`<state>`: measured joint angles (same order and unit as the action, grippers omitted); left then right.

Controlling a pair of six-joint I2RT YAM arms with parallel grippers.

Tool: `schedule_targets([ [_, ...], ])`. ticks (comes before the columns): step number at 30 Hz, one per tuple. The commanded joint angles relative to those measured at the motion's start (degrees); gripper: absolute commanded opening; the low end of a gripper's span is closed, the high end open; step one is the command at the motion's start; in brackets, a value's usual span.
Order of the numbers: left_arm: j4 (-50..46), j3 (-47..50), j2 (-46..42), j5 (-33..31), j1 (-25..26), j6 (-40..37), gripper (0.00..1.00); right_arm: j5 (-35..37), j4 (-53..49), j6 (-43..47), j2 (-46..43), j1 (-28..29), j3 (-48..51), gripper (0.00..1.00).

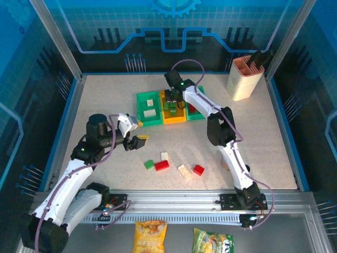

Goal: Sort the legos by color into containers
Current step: Place the lego in the container.

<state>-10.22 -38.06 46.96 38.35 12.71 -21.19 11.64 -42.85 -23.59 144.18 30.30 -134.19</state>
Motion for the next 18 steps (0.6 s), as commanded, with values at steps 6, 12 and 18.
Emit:
schedule_targets([
  [6,-0.6,0.1,-0.2,0.2,0.6,-1.3,0.66,0.8,-1.9,-0.9,0.7,-0.7,-3.2,0.45],
  [12,-0.6,0.1,-0.2,0.1,0.6,-1.2,0.66,1.8,-1.9,-0.1,-2.5,-0.4,-2.3,0.48],
  [18,-0.6,-0.2,-0.2,-1.0,0.6,-0.3,0.66,1.4,-2.1,0.6,-5.9,0.0,-0.2,0.47],
])
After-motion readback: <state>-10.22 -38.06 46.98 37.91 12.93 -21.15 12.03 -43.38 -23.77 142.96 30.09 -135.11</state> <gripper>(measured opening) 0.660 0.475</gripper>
